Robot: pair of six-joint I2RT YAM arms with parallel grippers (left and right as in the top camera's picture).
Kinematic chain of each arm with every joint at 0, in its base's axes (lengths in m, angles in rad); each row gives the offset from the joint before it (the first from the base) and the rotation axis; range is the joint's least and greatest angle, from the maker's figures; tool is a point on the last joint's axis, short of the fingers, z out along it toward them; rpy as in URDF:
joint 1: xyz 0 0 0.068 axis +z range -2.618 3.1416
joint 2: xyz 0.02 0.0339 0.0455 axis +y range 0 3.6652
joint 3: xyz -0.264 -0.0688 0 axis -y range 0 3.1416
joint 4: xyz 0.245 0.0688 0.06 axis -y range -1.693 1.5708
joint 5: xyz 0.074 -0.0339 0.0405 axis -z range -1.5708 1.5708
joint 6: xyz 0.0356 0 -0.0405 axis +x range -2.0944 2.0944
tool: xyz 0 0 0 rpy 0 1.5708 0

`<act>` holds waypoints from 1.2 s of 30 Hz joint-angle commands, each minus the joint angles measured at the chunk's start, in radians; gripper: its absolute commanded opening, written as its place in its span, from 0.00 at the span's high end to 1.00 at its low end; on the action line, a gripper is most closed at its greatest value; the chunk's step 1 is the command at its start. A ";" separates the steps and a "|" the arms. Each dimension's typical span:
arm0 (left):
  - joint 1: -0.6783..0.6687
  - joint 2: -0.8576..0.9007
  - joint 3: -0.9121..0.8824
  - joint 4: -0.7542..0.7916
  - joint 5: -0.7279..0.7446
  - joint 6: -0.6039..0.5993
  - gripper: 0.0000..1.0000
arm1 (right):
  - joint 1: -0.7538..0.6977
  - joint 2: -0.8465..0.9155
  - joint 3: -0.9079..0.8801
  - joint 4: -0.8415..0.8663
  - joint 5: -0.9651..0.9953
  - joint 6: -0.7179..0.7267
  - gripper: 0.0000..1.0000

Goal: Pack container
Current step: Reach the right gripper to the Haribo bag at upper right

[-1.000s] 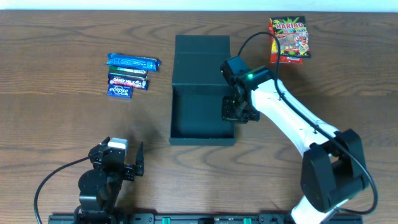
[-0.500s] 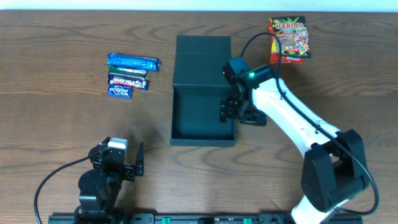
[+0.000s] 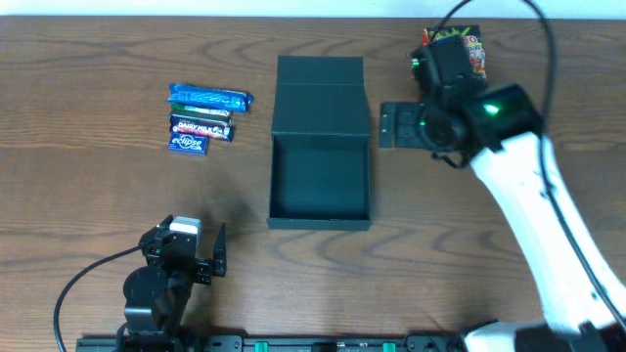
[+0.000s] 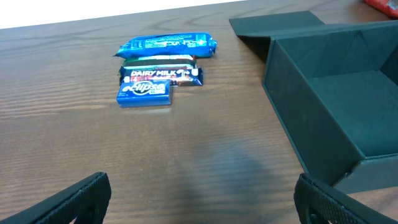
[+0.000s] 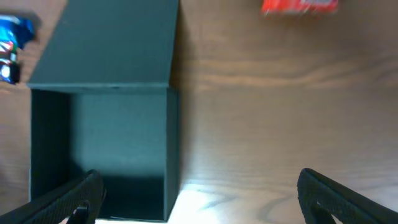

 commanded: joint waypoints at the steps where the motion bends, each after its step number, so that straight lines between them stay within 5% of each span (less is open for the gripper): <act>1: 0.000 -0.006 -0.019 -0.003 0.006 -0.005 0.05 | -0.035 -0.029 0.008 -0.008 0.035 -0.098 0.01; 11: 0.000 -0.006 -0.019 0.000 -0.024 -0.009 0.05 | -0.056 -0.031 -0.001 -0.060 0.031 -0.098 0.01; 17: 0.000 -0.006 -0.019 0.001 0.333 -0.349 0.05 | -0.056 -0.025 -0.001 -0.013 0.029 -0.099 0.01; 27: 0.001 -0.005 -0.019 0.115 0.270 -0.379 0.05 | -0.102 0.053 -0.001 0.169 -0.077 -0.134 0.01; 36: 0.001 0.022 -0.019 0.098 0.200 -0.370 0.05 | -0.320 0.293 0.023 0.370 -0.154 -0.132 0.01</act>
